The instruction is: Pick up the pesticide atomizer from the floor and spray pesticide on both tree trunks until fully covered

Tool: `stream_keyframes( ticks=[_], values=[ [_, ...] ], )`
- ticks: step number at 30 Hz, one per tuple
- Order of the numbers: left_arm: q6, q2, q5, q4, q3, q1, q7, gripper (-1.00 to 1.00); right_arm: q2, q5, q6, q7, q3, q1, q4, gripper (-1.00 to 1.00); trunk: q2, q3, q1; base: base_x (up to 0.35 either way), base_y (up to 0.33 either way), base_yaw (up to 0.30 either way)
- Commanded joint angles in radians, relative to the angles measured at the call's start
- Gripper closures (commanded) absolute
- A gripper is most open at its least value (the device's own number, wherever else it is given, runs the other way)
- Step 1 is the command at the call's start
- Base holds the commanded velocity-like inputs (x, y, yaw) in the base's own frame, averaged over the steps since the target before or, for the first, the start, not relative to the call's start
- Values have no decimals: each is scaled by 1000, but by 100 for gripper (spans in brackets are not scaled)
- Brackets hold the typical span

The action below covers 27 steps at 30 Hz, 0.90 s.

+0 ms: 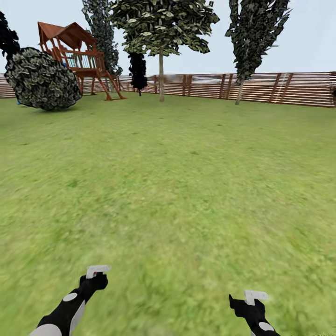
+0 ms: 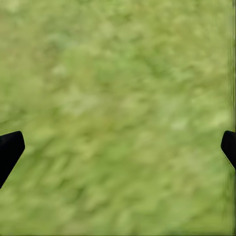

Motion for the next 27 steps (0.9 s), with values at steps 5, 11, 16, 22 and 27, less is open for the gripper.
stream_keyframes(
  ticks=[5, 11, 16, 22, 27],
  values=[
    [-15, -1, 10, 0, 0, 11, 2, 100, 3, 1, -2, -1, 1, 1, 10, -100, 0, 3, 0, 328, 0, -300],
    [-17, -2, 11, 0, 0, 12, 3, 100, 12, 3, -202, -2, 1, 36, 55, -100, 0, 8, 0, 336, 0, -268],
    [-17, -3, 10, 0, 0, 12, 3, 100, 21, 3, -224, 1, 1, 44, 58, -100, 0, 10, 0, 336, 0, -93],
    [-17, 0, 11, 0, 0, 12, 3, 100, 35, 4, -225, 0, 1, 44, 58, -100, 0, 10, 0, 335, 43, -3],
    [-17, 0, 11, 0, 0, 12, 3, 100, 35, 5, -226, 1, 1, 44, 58, -100, 0, 10, 0, 326, 140, 31]
  ],
)
